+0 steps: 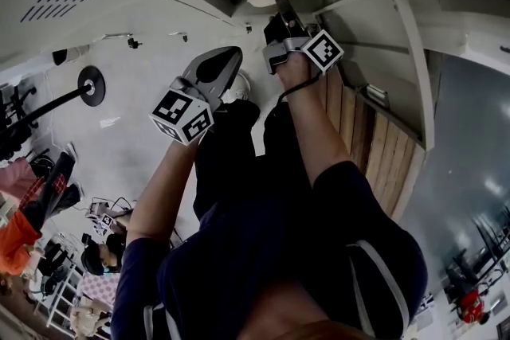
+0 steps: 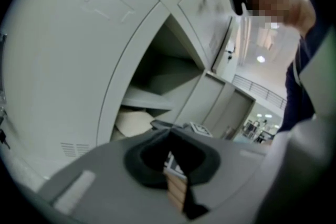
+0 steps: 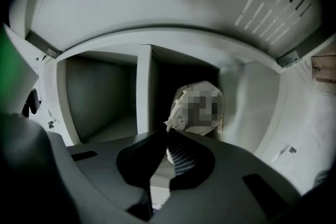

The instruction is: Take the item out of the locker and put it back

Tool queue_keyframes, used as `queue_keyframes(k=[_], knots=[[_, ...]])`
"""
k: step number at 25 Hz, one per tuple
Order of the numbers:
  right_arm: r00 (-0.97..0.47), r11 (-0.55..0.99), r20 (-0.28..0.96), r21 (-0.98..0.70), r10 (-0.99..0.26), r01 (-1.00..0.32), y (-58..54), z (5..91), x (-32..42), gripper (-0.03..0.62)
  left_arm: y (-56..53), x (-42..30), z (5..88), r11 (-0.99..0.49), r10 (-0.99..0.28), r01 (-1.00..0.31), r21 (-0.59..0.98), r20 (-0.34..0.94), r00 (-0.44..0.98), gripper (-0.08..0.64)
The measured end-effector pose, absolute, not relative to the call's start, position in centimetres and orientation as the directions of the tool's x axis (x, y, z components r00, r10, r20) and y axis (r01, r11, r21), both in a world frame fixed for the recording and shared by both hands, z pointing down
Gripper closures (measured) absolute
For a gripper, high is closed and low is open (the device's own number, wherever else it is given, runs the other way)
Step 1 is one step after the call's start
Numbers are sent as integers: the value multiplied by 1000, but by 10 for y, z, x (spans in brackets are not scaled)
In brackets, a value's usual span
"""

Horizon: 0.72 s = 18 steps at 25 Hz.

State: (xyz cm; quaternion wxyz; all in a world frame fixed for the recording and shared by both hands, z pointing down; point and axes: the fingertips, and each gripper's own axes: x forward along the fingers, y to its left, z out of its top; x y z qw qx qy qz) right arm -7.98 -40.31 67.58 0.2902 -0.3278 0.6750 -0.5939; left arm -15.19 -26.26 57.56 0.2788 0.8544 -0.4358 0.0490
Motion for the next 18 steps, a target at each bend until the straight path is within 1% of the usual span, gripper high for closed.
queue_keyframes(k=[5, 12, 18], knots=[[-632, 74, -2, -993, -775, -88, -379, 662, -73, 575, -248, -142, 562, -453, -721, -773, 444, 329, 611, 557], [-640, 41, 35, -994, -768, -103, -345, 645, -46, 575, -226, -115, 541, -452, -715, -767, 456, 329, 617, 557], [-660, 27, 59, -993, -749, -119, -312, 635, -38, 575, -211, -102, 521, -462, -706, -761, 455, 331, 626, 557]])
